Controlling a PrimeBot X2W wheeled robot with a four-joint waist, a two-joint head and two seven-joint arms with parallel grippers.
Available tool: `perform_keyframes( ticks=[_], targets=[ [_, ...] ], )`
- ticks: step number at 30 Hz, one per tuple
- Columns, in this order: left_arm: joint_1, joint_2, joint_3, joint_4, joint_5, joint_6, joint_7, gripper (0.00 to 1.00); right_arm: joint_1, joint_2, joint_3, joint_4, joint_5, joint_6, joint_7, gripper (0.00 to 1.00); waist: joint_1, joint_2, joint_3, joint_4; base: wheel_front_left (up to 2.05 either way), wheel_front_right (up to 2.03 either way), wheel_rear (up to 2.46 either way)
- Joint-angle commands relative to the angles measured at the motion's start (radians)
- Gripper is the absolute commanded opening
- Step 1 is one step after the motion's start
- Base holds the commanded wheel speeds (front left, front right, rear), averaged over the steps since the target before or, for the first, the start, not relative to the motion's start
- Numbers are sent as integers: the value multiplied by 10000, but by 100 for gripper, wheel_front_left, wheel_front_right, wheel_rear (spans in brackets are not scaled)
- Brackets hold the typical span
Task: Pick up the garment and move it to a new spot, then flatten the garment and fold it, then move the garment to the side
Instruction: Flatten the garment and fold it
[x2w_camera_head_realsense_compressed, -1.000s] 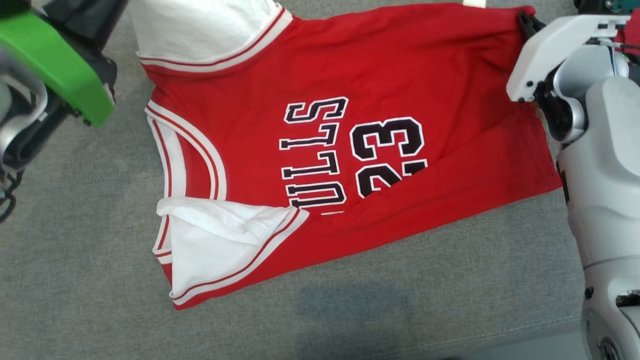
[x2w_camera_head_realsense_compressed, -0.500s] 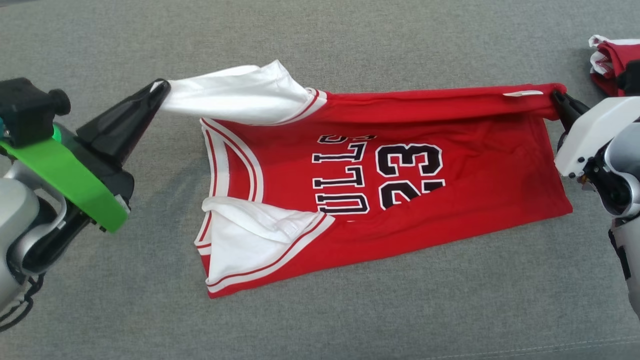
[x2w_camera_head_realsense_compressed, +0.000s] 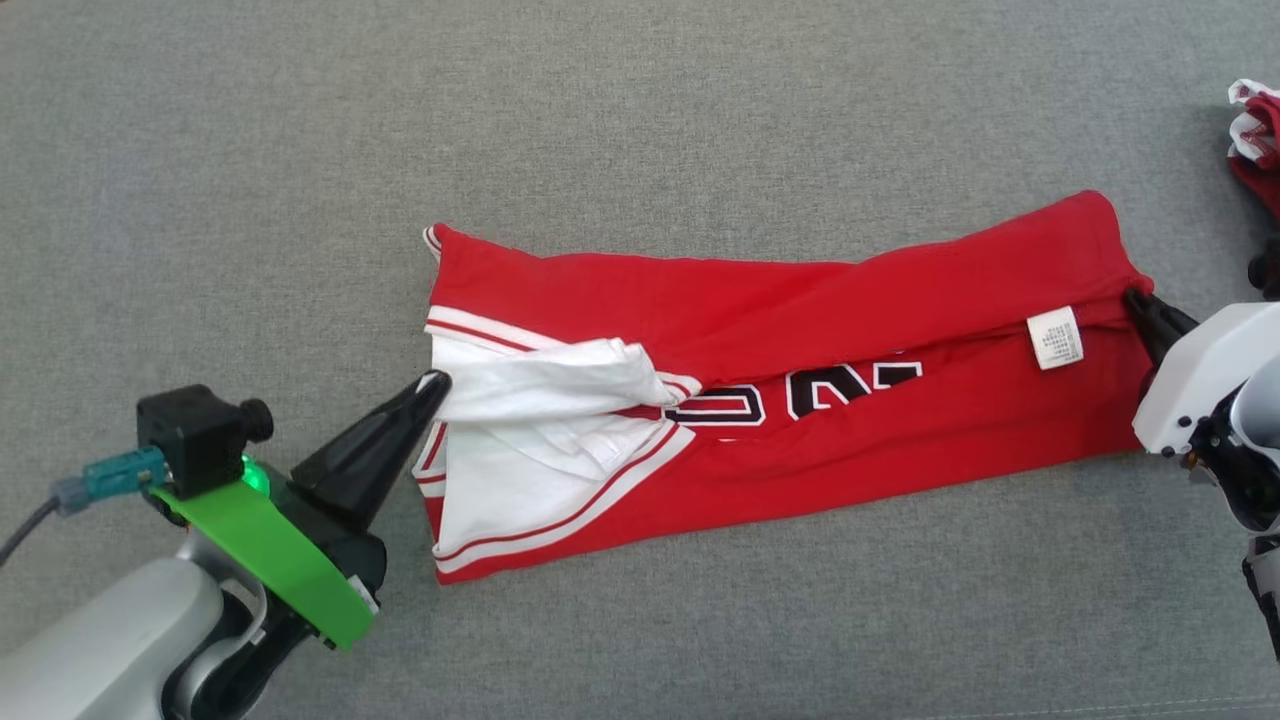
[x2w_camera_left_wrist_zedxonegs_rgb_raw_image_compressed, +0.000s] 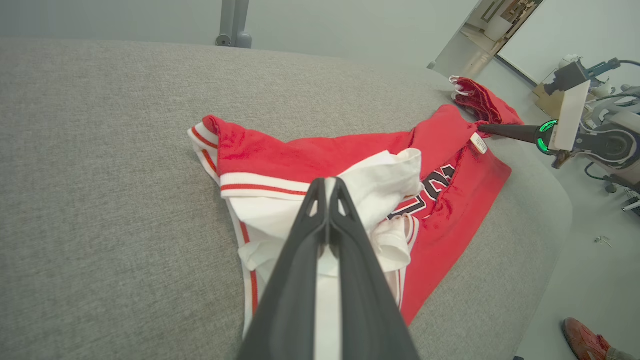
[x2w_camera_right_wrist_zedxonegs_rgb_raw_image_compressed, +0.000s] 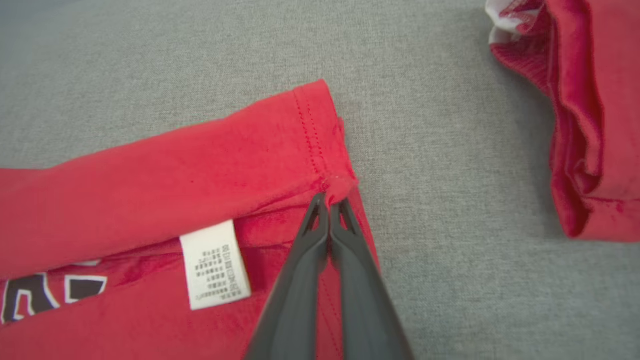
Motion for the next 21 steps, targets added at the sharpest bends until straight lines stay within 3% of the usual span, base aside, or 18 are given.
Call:
perform_keyframes(
  ticks=[1,5,7,8,9,10,11,12,16,21],
  targets=[
    [286,-127,130,86,129,-39,-22,0,181,9,-75,-36,-46,-12,19,0,1,-1,26,-1,0,0,0],
    [1084,-632,600,438,327,-85,-23,0,436,150,-157,22,-145,-12,21,0,1,-1,43,-23,0,0,0],
    [1524,-976,933,805,344,-119,-23,0,498,310,-137,154,-133,-12,-46,43,1,-1,37,-67,0,0,0],
    [1643,-1102,1043,910,350,-131,-23,0,523,332,-130,210,-157,-12,-99,83,1,-1,27,-74,0,0,0],
    [1778,-1221,1140,1044,354,-136,-23,11,558,379,-135,292,-133,-12,-149,100,1,-1,3,-75,0,0,0],
    [1896,-1326,1194,1157,343,-145,-24,29,593,405,-161,374,-89,-12,-218,100,1,-1,-27,-68,0,0,0],
    [1989,-1433,1263,1252,326,-150,-24,71,613,404,-174,437,-63,-12,-284,100,1,-1,-68,-55,0,0,0],
    [2068,-1551,1367,1339,279,-142,-24,100,632,407,-203,482,-21,-12,-395,100,1,-1,-124,-39,0,0,0],
    [2517,-2026,2057,1583,528,-46,-22,100,916,373,-324,458,152,-12,-887,100,1,-1,-520,34,0,0,0],
    [3379,-2824,3703,1489,1667,851,-23,100,1625,350,-565,-60,458,-12,-1807,100,1,-1,-1115,170,0,0,0]
  ],
)
